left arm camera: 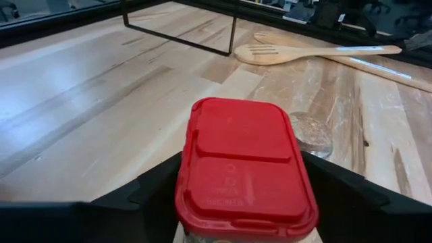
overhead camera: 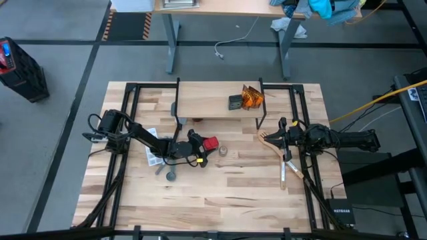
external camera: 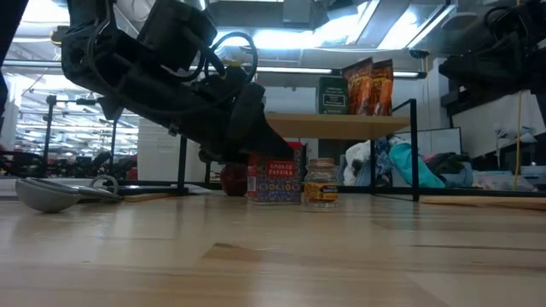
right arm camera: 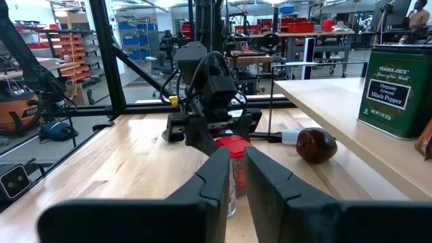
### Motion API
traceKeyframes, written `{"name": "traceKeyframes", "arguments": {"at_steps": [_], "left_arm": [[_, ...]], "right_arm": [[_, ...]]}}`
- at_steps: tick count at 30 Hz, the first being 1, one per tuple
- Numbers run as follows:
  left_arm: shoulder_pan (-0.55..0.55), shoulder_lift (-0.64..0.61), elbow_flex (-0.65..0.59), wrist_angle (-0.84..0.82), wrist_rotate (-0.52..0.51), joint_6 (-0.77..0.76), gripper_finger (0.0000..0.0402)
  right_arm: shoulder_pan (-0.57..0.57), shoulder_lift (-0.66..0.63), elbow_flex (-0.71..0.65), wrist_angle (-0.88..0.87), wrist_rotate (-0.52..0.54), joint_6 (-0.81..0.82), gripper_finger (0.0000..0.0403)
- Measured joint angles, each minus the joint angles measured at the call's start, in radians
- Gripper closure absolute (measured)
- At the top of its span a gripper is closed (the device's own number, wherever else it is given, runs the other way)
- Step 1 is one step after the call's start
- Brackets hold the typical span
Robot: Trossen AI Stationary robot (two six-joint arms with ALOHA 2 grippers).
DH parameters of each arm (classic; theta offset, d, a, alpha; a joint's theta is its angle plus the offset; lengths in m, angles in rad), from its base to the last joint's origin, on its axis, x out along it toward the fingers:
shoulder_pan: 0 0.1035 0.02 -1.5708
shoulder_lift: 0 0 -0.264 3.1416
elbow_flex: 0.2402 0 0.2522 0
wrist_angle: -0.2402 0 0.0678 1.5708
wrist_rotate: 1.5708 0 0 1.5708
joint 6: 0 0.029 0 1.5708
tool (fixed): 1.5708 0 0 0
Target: Shelf spices
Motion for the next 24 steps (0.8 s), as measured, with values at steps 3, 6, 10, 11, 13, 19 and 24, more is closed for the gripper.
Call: {"name": "traceKeyframes", "arguments": {"at_steps": [3, 6, 10, 11, 13, 19, 24], "left_arm": [[0.000, -0.001, 0.000, 0.006, 0.000, 0.014, 0.0121], [0.000, -0.003, 0.000, 0.017, 0.000, 0.017, 0.0106], [0.000, -0.003, 0.000, 0.054, 0.000, 0.049, 0.0088], [0.000, -0.003, 0.000, 0.068, 0.000, 0.064, 0.0085], [-0.001, -0.004, 0.000, 0.093, 0.000, 0.092, 0.0079], [-0.001, -0.048, 0.000, 0.107, 0.001, 0.208, 0.0073], [-0.003, -0.144, 0.000, 0.097, 0.001, 0.363, 0.0073]], "right_arm": [[0.000, 0.000, 0.000, 0.000, 0.000, 0.000, 0.0352], [0.000, 0.000, 0.000, 0.000, 0.000, 0.000, 0.0352], [0.000, 0.000, 0.000, 0.000, 0.000, 0.000, 0.0352], [0.000, 0.000, 0.000, 0.000, 0.000, 0.000, 0.0352], [0.000, 0.000, 0.000, 0.000, 0.000, 0.000, 0.0352], [0.000, 0.000, 0.000, 0.000, 0.000, 0.000, 0.0352], [0.000, 0.000, 0.000, 0.000, 0.000, 0.000, 0.0352]]}}
